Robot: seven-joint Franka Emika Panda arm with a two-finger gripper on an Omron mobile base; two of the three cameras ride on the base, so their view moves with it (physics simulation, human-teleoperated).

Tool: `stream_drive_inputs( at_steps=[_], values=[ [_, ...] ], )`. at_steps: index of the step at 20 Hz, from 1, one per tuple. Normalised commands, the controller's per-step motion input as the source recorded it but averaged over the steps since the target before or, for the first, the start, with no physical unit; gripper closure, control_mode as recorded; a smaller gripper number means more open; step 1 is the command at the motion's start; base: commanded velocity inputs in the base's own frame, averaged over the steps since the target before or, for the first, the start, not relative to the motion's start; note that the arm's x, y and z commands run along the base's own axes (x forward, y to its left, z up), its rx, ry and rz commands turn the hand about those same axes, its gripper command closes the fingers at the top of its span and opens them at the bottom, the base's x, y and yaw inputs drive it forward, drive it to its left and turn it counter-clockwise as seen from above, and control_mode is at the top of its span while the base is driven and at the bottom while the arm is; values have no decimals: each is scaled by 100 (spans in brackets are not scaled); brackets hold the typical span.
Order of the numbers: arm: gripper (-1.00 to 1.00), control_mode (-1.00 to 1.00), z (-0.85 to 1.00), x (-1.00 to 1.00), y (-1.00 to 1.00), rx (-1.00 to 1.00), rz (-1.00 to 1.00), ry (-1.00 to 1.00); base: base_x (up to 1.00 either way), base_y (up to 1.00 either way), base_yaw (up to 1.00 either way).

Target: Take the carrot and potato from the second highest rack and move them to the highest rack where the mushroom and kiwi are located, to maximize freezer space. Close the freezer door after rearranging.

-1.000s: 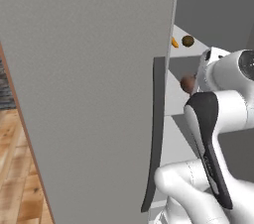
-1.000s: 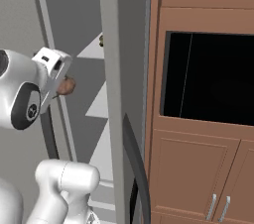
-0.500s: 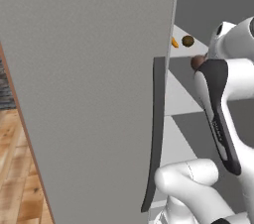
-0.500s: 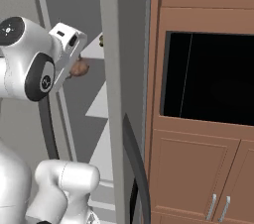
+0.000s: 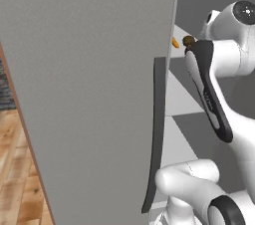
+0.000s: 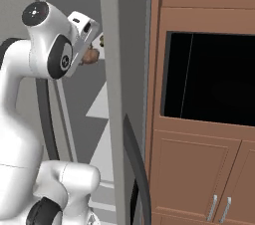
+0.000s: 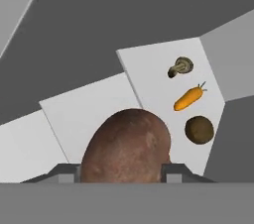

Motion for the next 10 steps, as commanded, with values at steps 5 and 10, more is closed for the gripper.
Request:
stream_drive_inputs(
  at_steps=[5, 10],
  values=[
    [100, -100, 0, 98, -1, 0, 0, 0, 0, 0, 0],
    [100, -100, 0, 96, -12, 0, 0, 4, 0, 0, 0]
  ],
)
